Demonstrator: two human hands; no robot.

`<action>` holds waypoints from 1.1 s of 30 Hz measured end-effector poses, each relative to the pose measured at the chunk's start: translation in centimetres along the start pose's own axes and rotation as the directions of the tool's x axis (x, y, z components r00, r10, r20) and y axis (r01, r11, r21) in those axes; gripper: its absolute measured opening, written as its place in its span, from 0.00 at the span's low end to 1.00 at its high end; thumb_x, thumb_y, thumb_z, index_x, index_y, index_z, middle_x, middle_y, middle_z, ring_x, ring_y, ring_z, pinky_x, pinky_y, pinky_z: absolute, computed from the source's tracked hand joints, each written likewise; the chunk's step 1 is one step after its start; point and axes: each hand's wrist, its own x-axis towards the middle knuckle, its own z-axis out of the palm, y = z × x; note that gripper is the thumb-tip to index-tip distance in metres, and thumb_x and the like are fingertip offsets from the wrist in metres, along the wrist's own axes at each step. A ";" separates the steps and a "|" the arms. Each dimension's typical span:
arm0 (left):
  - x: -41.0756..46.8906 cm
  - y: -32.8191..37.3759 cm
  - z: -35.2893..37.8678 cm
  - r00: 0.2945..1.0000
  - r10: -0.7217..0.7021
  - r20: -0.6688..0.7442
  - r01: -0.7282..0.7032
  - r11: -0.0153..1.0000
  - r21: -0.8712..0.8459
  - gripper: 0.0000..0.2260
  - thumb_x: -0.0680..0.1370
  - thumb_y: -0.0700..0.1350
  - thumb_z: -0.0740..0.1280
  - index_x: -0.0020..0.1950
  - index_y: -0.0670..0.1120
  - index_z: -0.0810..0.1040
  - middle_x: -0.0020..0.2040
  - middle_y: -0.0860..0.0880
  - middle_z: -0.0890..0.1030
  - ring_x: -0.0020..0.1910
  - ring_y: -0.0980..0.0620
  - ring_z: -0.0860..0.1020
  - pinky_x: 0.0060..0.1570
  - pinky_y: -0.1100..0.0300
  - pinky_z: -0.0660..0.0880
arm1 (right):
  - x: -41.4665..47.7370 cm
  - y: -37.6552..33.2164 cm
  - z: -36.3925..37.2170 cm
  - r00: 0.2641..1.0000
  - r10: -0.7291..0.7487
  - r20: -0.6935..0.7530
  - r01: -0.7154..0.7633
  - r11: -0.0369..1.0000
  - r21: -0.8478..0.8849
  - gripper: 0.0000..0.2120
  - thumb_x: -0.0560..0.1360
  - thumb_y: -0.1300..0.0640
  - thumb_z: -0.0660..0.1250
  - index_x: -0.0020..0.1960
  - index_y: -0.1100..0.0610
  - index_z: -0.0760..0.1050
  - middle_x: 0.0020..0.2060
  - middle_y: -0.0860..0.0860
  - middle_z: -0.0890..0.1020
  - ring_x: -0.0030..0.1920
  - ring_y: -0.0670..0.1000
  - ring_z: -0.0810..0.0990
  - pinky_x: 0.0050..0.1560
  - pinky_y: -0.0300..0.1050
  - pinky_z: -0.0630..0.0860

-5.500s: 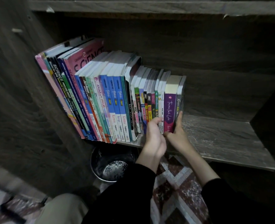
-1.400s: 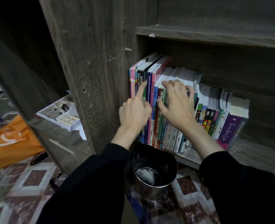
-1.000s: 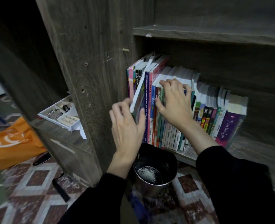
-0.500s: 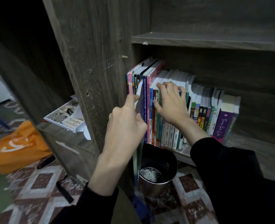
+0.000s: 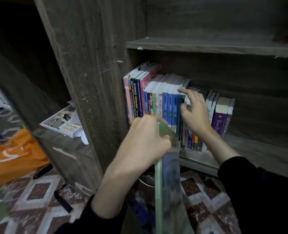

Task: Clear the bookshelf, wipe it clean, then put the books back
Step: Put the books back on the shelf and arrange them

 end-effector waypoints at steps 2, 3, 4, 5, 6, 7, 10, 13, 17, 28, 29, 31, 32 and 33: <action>0.4 0.1 1.1 0.999 0.041 0.024 -0.041 0.999 -0.011 0.13 0.76 0.44 0.70 0.59 0.52 0.79 0.30 0.53 0.70 0.24 0.60 0.72 0.26 0.71 0.66 | -0.3 1.4 -0.7 1.000 0.021 -0.002 -0.021 0.999 -0.043 0.21 0.76 0.67 0.59 0.67 0.54 0.71 0.63 0.51 0.74 0.66 0.50 0.66 0.58 0.37 0.60; 0.7 0.1 1.5 0.997 0.070 0.028 -0.069 0.998 -0.009 0.13 0.76 0.45 0.70 0.61 0.53 0.78 0.32 0.53 0.73 0.27 0.60 0.72 0.29 0.69 0.67 | -0.4 2.0 -1.0 1.000 0.026 -0.003 -0.027 0.998 -0.057 0.21 0.76 0.66 0.59 0.67 0.55 0.72 0.63 0.52 0.75 0.66 0.52 0.67 0.58 0.39 0.61; 1.0 0.1 2.0 0.995 0.100 0.026 -0.100 0.995 -0.005 0.14 0.76 0.46 0.70 0.62 0.54 0.77 0.36 0.52 0.77 0.30 0.59 0.73 0.33 0.68 0.67 | -0.4 2.5 -1.4 0.999 0.038 -0.004 -0.038 0.997 -0.064 0.21 0.76 0.66 0.60 0.67 0.54 0.72 0.63 0.53 0.75 0.66 0.53 0.68 0.58 0.40 0.62; 1.3 0.0 2.4 0.992 0.124 0.025 -0.124 0.992 -0.007 0.14 0.77 0.46 0.69 0.62 0.54 0.76 0.42 0.51 0.80 0.34 0.57 0.74 0.37 0.67 0.67 | -0.4 2.9 -1.7 0.999 0.052 -0.004 -0.052 0.996 -0.065 0.21 0.75 0.66 0.60 0.66 0.54 0.72 0.62 0.53 0.76 0.66 0.53 0.68 0.59 0.41 0.62; 1.7 -0.1 2.9 0.989 0.143 0.020 -0.143 0.990 -0.014 0.14 0.77 0.46 0.69 0.62 0.54 0.76 0.48 0.51 0.81 0.37 0.55 0.74 0.40 0.66 0.67 | -0.3 3.4 -2.0 0.998 0.064 -0.005 -0.064 0.996 -0.062 0.20 0.75 0.66 0.61 0.66 0.54 0.73 0.62 0.54 0.76 0.65 0.54 0.69 0.61 0.42 0.64; 2.0 -0.2 3.4 0.987 0.162 0.006 -0.161 0.987 -0.024 0.14 0.77 0.46 0.68 0.62 0.54 0.76 0.50 0.51 0.81 0.38 0.54 0.75 0.41 0.65 0.68 | -0.1 3.7 -2.2 0.997 0.074 0.001 -0.073 0.996 -0.054 0.20 0.75 0.66 0.61 0.66 0.54 0.73 0.62 0.54 0.77 0.65 0.55 0.70 0.63 0.46 0.66; 2.9 -0.8 4.6 0.975 0.198 -0.100 -0.204 0.978 -0.053 0.12 0.77 0.45 0.69 0.60 0.55 0.77 0.44 0.55 0.80 0.32 0.58 0.71 0.37 0.63 0.66 | 0.4 4.4 -3.0 0.993 0.100 0.067 -0.099 0.995 -0.015 0.21 0.76 0.64 0.60 0.67 0.52 0.71 0.62 0.55 0.77 0.64 0.55 0.72 0.62 0.54 0.71; 4.1 -2.0 5.7 0.953 0.134 -0.272 -0.180 0.972 -0.151 0.12 0.76 0.44 0.71 0.56 0.56 0.77 0.38 0.55 0.80 0.28 0.53 0.74 0.34 0.59 0.72 | 0.9 4.3 -3.7 0.981 0.139 0.133 -0.147 0.988 0.054 0.19 0.80 0.61 0.57 0.68 0.48 0.70 0.63 0.53 0.76 0.60 0.50 0.74 0.57 0.47 0.72; 4.6 -3.9 6.5 0.889 -0.013 -0.459 -0.161 0.927 -0.339 0.13 0.75 0.42 0.71 0.56 0.56 0.77 0.40 0.54 0.80 0.36 0.49 0.80 0.41 0.53 0.77 | 1.9 4.1 -3.9 0.978 0.137 0.156 -0.142 0.989 0.026 0.19 0.81 0.61 0.55 0.69 0.49 0.70 0.65 0.51 0.76 0.56 0.57 0.78 0.52 0.47 0.72; 4.5 -4.5 6.3 0.897 -0.033 -0.440 -0.137 0.927 -0.349 0.14 0.74 0.42 0.72 0.58 0.55 0.78 0.46 0.43 0.82 0.44 0.43 0.78 0.39 0.54 0.72 | 3.6 4.1 -3.1 0.898 0.052 0.437 0.158 0.889 -0.429 0.39 0.73 0.68 0.60 0.77 0.46 0.50 0.76 0.52 0.59 0.77 0.51 0.54 0.75 0.54 0.49; 4.5 -4.4 6.2 0.905 -0.030 -0.424 -0.135 0.926 -0.353 0.16 0.74 0.43 0.72 0.59 0.56 0.77 0.45 0.42 0.83 0.43 0.42 0.80 0.45 0.51 0.78 | 3.8 4.4 -3.3 0.893 0.061 0.446 0.163 0.880 -0.446 0.38 0.73 0.67 0.60 0.77 0.45 0.51 0.76 0.52 0.60 0.77 0.51 0.52 0.75 0.56 0.48; 4.4 -3.9 5.6 0.919 -0.006 -0.393 -0.136 0.934 -0.332 0.19 0.74 0.44 0.72 0.64 0.57 0.75 0.39 0.45 0.83 0.37 0.43 0.82 0.48 0.52 0.80 | 4.1 4.8 -3.9 0.874 0.087 0.478 0.154 0.884 -0.441 0.36 0.74 0.65 0.61 0.75 0.42 0.52 0.76 0.51 0.60 0.77 0.54 0.54 0.74 0.62 0.49; 4.3 -3.5 5.2 0.920 0.016 -0.392 -0.145 0.943 -0.301 0.20 0.74 0.44 0.72 0.65 0.56 0.75 0.36 0.48 0.83 0.34 0.43 0.81 0.45 0.57 0.80 | 4.2 5.0 -4.2 0.865 0.095 0.493 0.144 0.894 -0.424 0.36 0.74 0.65 0.62 0.74 0.41 0.52 0.76 0.51 0.60 0.74 0.56 0.61 0.72 0.62 0.56; 4.2 -3.0 4.7 0.913 0.042 -0.405 -0.161 0.951 -0.266 0.20 0.74 0.44 0.72 0.65 0.55 0.75 0.36 0.51 0.82 0.33 0.44 0.81 0.39 0.61 0.80 | 4.1 5.2 -4.5 0.856 0.094 0.508 0.137 0.907 -0.399 0.35 0.75 0.65 0.62 0.73 0.40 0.52 0.74 0.52 0.63 0.66 0.56 0.71 0.66 0.59 0.67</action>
